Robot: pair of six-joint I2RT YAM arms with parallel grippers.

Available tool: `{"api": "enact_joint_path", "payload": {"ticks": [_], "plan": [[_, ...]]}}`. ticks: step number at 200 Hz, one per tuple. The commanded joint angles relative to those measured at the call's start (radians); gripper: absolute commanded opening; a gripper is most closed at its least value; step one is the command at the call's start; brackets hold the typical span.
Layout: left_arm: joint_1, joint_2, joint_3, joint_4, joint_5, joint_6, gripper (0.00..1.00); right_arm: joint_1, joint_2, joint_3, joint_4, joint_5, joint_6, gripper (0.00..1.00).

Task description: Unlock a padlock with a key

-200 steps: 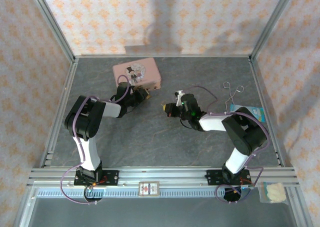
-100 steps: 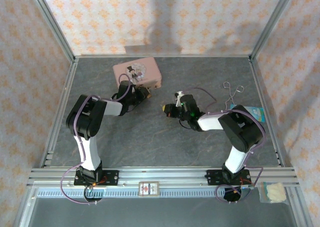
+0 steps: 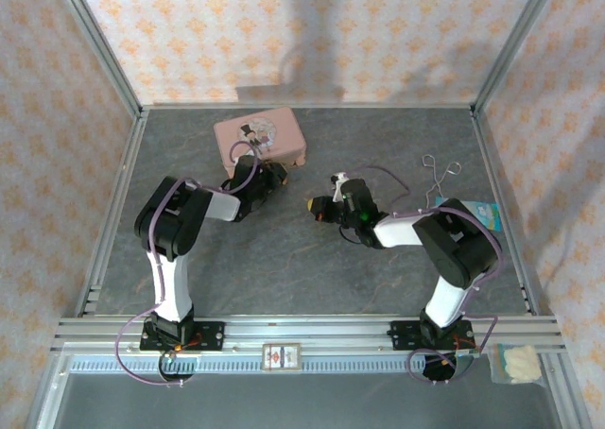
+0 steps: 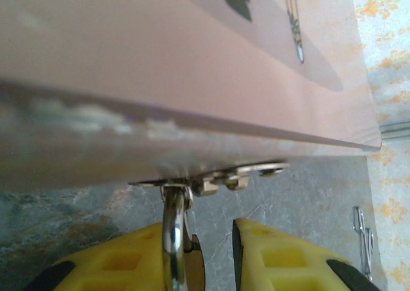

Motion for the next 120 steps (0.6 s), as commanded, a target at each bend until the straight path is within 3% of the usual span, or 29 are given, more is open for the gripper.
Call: {"api": "enact_joint_path", "payload": {"ticks": [1, 56, 120], "plan": [[-0.032, 0.065, -0.043, -0.043, -0.045, -0.076, 0.30, 0.006, -0.038, -0.015, 0.009, 0.027, -0.011, 0.00], [-0.085, 0.097, -0.055, 0.000, -0.184, -0.101, 0.30, 0.005, -0.055, -0.016, -0.014, 0.047, -0.022, 0.00], [-0.087, 0.099, -0.065, 0.032, -0.194, -0.108, 0.04, -0.001, -0.066, -0.008, -0.053, 0.067, -0.048, 0.00]]}}
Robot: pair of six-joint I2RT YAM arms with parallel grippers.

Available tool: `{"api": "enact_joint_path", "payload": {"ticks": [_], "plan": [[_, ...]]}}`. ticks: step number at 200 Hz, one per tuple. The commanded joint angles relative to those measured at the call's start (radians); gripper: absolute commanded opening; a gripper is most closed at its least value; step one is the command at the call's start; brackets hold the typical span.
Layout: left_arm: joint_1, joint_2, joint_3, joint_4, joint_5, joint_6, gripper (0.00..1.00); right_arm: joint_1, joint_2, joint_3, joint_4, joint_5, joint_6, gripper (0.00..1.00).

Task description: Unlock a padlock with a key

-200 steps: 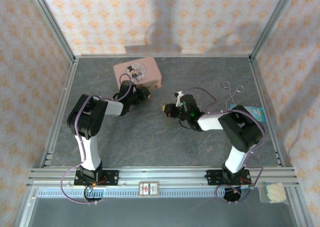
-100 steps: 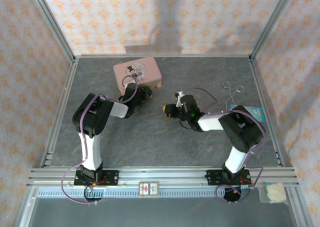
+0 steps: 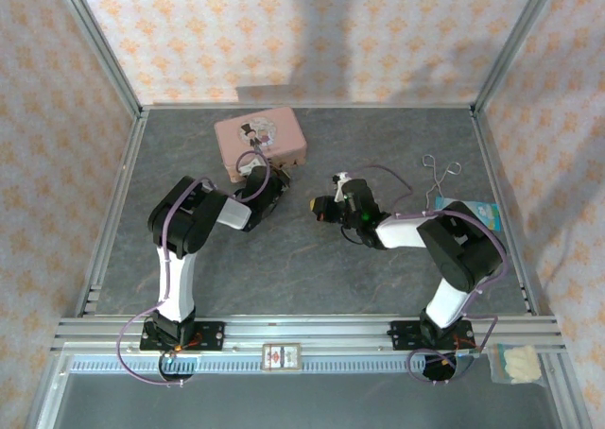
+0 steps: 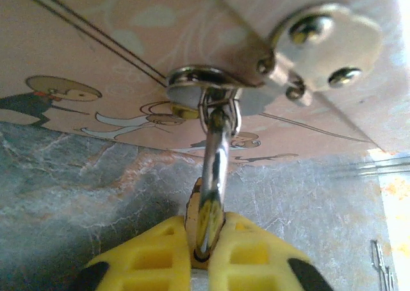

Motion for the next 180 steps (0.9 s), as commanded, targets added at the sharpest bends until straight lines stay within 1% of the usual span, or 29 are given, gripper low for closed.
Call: {"api": "enact_joint_path", "payload": {"ticks": [1, 19, 27, 41, 55, 80, 114, 148, 180], "plan": [[-0.004, 0.032, -0.039, -0.085, 0.004, -0.028, 0.04, -0.001, -0.034, -0.002, -0.013, 0.031, -0.024, 0.00], [-0.002, 0.015, -0.043, -0.096, 0.000, -0.017, 0.05, -0.003, -0.027, -0.002, -0.005, 0.027, -0.019, 0.00], [-0.003, 0.013, -0.035, -0.109, -0.007, -0.009, 0.10, -0.004, -0.025, -0.002, -0.003, 0.024, -0.018, 0.00], [-0.003, 0.021, -0.026, -0.119, -0.023, -0.011, 0.24, -0.004, -0.021, -0.002, 0.003, 0.022, -0.015, 0.00], [-0.004, 0.035, -0.020, -0.108, -0.049, -0.028, 0.29, -0.004, -0.020, -0.002, 0.004, 0.022, -0.014, 0.00], [-0.010, 0.056, -0.032, -0.050, -0.119, -0.094, 0.29, -0.004, -0.028, -0.010, 0.005, 0.030, -0.014, 0.00], [-0.034, 0.077, -0.030, 0.013, -0.217, -0.145, 0.30, -0.006, -0.037, -0.018, 0.008, 0.032, -0.010, 0.00], [-0.053, 0.113, -0.003, 0.094, -0.259, -0.186, 0.30, -0.005, -0.038, -0.020, 0.007, 0.034, -0.012, 0.00], [-0.058, 0.164, 0.072, 0.045, -0.248, -0.176, 0.30, -0.009, -0.044, -0.022, 0.000, 0.040, -0.019, 0.00]]}}
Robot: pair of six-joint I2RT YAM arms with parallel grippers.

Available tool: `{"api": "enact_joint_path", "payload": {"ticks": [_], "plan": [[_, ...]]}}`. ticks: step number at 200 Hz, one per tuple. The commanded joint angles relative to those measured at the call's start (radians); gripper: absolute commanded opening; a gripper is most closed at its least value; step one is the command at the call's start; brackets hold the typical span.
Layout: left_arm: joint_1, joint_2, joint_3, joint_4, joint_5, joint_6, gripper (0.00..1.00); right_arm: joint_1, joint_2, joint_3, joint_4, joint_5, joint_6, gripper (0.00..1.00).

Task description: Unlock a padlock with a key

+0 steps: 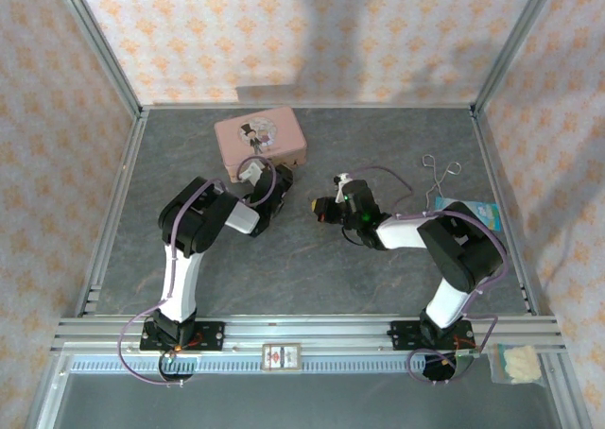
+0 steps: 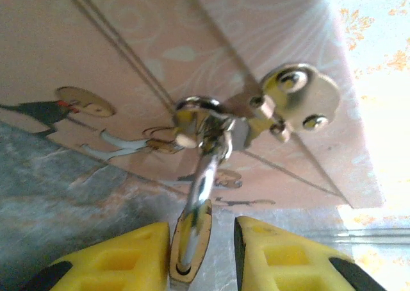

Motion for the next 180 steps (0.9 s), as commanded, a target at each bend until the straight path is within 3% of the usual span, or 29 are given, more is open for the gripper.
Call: {"api": "enact_joint_path", "payload": {"ticks": [1, 28, 46, 68, 124, 180], "plan": [[0.001, 0.098, 0.045, -0.088, -0.005, -0.024, 0.30, -0.008, -0.039, -0.012, 0.003, 0.027, -0.016, 0.00], [0.004, 0.117, 0.050, -0.084, 0.000, -0.012, 0.28, -0.013, -0.051, -0.021, -0.003, 0.033, -0.020, 0.00], [0.008, 0.116, 0.049, -0.082, 0.022, -0.003, 0.12, -0.017, -0.055, -0.029, -0.003, 0.037, -0.023, 0.00], [0.014, 0.088, 0.012, -0.049, 0.053, -0.007, 0.00, -0.023, -0.055, -0.030, -0.004, 0.037, -0.026, 0.00], [0.038, -0.043, -0.110, 0.026, 0.233, -0.041, 0.00, -0.039, 0.001, 0.011, 0.011, 0.008, 0.004, 0.00], [0.053, -0.129, -0.233, 0.154, 0.410, -0.108, 0.00, -0.057, 0.073, 0.046, 0.073, -0.119, 0.099, 0.00]]}}
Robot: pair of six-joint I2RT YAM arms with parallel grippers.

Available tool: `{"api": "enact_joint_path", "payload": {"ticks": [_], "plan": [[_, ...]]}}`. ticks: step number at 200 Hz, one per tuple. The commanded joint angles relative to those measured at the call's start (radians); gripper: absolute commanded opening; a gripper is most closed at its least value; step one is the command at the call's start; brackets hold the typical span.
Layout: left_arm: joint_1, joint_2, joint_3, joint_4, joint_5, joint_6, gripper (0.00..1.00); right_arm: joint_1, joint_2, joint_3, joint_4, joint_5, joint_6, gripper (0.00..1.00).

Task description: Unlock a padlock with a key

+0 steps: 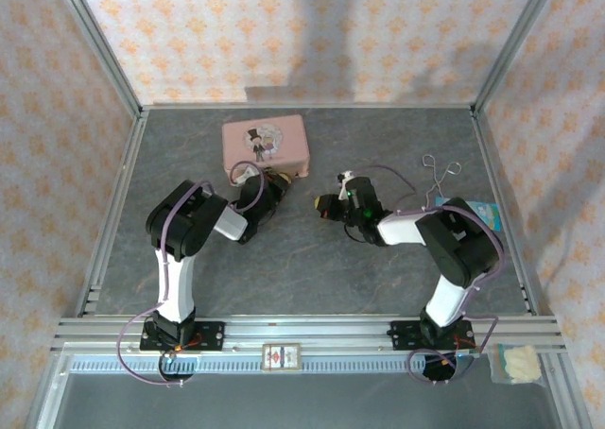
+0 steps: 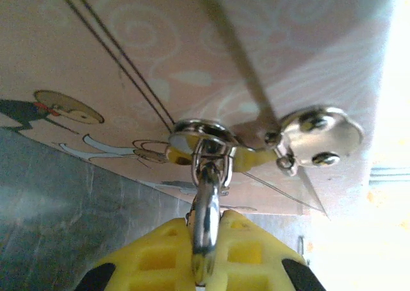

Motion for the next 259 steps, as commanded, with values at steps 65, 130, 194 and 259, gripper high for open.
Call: {"api": "enact_joint_path", "payload": {"ticks": [65, 130, 194, 259], "plan": [[0.006, -0.031, -0.136, 0.255, 0.277, -0.162, 0.00, -0.025, 0.114, 0.063, 0.137, -0.155, 0.142, 0.00], [0.028, -0.010, -0.189, 0.435, 0.461, -0.175, 0.00, -0.052, 0.130, 0.055, 0.175, -0.208, 0.170, 0.00], [0.053, -0.011, -0.180, 0.427, 0.605, -0.149, 0.00, -0.121, 0.155, 0.111, 0.119, -0.223, 0.133, 0.00], [0.074, 0.023, -0.135, 0.428, 0.597, -0.148, 0.00, -0.141, 0.094, 0.043, 0.147, -0.398, 0.127, 0.00]]}}
